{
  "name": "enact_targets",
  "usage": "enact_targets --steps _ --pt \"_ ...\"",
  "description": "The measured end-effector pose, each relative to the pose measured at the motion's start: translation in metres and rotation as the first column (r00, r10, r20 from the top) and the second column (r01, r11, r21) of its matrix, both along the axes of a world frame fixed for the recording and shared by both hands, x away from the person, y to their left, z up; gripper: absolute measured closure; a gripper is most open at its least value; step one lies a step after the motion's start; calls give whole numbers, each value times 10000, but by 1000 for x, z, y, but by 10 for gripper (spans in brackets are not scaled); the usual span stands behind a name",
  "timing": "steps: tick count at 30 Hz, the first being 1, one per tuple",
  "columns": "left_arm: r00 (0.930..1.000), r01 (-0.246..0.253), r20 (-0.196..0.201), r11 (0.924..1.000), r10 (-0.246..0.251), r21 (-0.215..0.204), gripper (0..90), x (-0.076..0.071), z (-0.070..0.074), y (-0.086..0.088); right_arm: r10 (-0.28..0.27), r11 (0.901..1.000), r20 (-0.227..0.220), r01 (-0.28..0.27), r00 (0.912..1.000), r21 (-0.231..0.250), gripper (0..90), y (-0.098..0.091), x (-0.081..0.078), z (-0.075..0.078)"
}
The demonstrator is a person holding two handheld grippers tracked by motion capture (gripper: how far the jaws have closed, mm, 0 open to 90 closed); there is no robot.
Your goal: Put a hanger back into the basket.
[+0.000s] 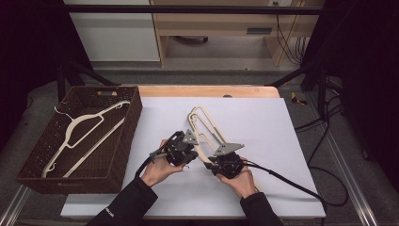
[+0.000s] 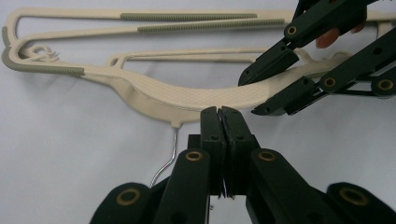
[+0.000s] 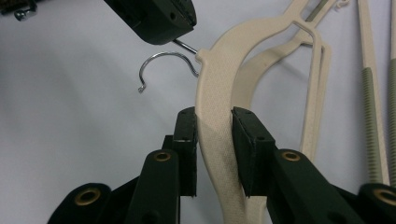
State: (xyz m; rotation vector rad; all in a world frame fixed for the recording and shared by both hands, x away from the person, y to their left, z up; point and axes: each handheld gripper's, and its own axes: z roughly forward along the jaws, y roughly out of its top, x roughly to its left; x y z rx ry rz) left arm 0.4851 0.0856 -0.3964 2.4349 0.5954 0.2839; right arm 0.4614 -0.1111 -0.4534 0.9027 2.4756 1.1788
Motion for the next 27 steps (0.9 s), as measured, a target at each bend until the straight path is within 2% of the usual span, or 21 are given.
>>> enact_targets --steps 2,4,5,6,7,8,10,11,12,13,14,15,16,20,21,27 --pt "9999 -63 -106 9995 60 -317 878 0 4 4 130 9999 70 -130 9999 -2 730 -1 -1 1" --pt "9999 -100 -77 9959 94 -900 845 1 10 11 145 9998 78 -144 9999 -107 733 -2 -1 2" --pt "9997 -253 -68 9913 246 -1294 795 0 14 14 165 9998 111 -163 9998 -126 734 -1 -1 1" --pt "9994 -354 -37 9856 353 -1654 795 0 17 18 165 9998 111 -163 9998 -126 734 -1 -1 1" --pt "9983 -527 126 9775 565 -2043 763 -1 24 27 205 9997 157 -203 9997 -139 736 -1 -1 1" --pt "9983 -527 126 9775 565 -2043 746 -1 24 27 223 9996 208 -220 9995 -161 738 -2 -2 2" --pt "9967 -718 179 9651 789 -2517 714 -1 30 37 167 9998 266 -163 9995 -137 740 -2 -2 3" --pt "9945 -886 291 9572 1005 -2757 655 -2 35 48 187 9997 427 -179 9989 -187 745 -5 -3 8" --pt "9945 -886 291 9572 1005 -2757 630 -2 35 48 187 9997 427 -179 9989 -187 745 -5 -3 8" --pt "9930 -965 374 9520 1120 -2905 630 -2 37 53 136 9998 544 -126 9984 -181 747 -7 -3 10" --pt "9911 -1033 493 9479 1236 -3013 598 -3 38 58 103 9996 606 -87 9981 -256 751 -9 -4 13" --pt "9892 -1084 600 9434 1336 -3136 529 -4 39 62 1 9996 812 21 9967 -271 757 -12 -5 18" --pt "9872 -1103 730 9383 1415 -3277 529 -6 39 67 1 9996 812 21 9967 -271 757 -12 -5 18" --pt "9819 -1124 1023 9255 1592 -3617 387 -13 37 79 -269 9986 1035 315 9943 -424 770 -21 -7 28" --pt "9790 -1132 1182 9248 1662 -3633 371 -17 34 83 -334 9980 1119 391 9932 -491 773 -22 -7 29" --pt "9736 -1218 1366 9228 1827 -3656 306 -28 24 91 -738 9960 1307 797 9887 -398 787 -31 -6 34"
